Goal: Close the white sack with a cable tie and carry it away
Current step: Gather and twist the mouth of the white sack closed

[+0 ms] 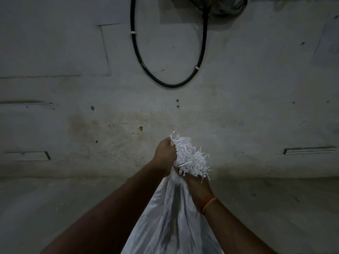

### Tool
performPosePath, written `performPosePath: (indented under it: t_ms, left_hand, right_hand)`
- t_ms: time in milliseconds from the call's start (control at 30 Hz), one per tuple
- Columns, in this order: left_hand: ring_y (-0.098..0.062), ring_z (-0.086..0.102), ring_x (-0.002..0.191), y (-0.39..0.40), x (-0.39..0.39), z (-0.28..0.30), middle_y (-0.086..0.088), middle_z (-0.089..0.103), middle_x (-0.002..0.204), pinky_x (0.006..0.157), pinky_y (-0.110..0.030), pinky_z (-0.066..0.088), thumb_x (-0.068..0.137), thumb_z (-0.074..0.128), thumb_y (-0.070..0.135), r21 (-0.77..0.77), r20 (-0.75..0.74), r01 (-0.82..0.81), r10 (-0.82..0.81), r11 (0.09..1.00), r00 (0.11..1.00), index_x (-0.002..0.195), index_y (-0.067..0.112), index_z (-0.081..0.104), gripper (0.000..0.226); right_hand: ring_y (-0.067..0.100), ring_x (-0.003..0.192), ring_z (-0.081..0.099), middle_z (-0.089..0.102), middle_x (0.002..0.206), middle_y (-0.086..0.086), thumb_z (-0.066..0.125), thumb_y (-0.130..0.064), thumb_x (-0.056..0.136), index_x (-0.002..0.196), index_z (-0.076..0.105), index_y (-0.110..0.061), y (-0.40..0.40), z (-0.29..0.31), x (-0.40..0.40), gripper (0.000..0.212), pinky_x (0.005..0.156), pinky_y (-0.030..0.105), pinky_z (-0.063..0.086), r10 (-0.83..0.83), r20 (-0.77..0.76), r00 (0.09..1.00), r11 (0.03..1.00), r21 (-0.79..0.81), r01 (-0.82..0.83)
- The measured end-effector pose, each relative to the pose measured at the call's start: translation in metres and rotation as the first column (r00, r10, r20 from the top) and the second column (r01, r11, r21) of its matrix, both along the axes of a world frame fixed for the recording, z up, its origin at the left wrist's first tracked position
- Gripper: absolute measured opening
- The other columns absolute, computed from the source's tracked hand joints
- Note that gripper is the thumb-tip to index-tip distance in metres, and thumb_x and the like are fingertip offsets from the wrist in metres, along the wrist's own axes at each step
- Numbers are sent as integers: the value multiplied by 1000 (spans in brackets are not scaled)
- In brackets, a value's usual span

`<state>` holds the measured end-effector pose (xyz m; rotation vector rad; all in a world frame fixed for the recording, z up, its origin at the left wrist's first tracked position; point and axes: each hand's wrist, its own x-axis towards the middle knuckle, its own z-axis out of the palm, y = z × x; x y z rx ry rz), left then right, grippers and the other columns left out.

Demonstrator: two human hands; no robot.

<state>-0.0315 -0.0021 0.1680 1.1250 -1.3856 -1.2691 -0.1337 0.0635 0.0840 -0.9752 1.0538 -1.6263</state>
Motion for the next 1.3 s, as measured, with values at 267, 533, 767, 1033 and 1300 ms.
performPosePath:
  t_ms: [267, 533, 767, 1033, 1300]
  left_hand:
    - [-12, 53, 130, 37, 68, -49, 3, 50, 147, 100, -24, 51, 76, 82, 36, -75, 83, 205, -199, 976, 977, 144, 30, 34, 83]
    - [20, 62, 97, 61, 33, -82, 33, 71, 93, 90, -10, 51, 56, 94, 28, -86, 426, 305, -242, 949, 872, 100, 42, 63, 56]
    - [-20, 64, 101, 51, 3, -101, 4, 64, 103, 88, -34, 56, 84, 71, 6, 155, -41, -108, 116, 982, 992, 113, 16, 60, 33]
    - [-34, 75, 84, 39, 10, -110, -28, 73, 98, 65, -35, 61, 60, 67, -11, 235, -76, -15, 34, 972, 997, 101, -11, 66, 41]
    - [-29, 74, 92, 31, -4, -129, -20, 73, 108, 67, -29, 59, 52, 80, 10, 340, -61, -6, 28, 940, 998, 108, 2, 70, 58]
  right_hand:
    - [9, 116, 65, 73, 120, -5, 66, -7, 91, 119, 69, -15, -5, 6, 1, 29, 98, 22, 51, -48, 38, 998, 999, -11, 49]
    - [9, 107, 71, 76, 112, -6, 74, -22, 86, 109, 74, -16, -8, 21, 14, 24, 96, 27, 54, 119, 6, 993, 991, 59, -119]
    - [6, 83, 74, 79, 89, -5, 78, -21, 84, 110, 71, -8, -6, 18, 4, 30, 71, 17, 56, 304, -350, 886, 952, 82, -294]
    - [10, 135, 48, 46, 150, -8, 80, -41, 70, 150, 30, -35, 30, -72, -25, 95, 110, 40, 46, 246, -374, 894, 965, 177, -192]
    - [-27, 120, 40, 41, 133, -34, 90, -49, 55, 140, 24, -41, 28, -126, -8, 109, 96, -3, 33, 235, -501, 833, 969, 191, -158]
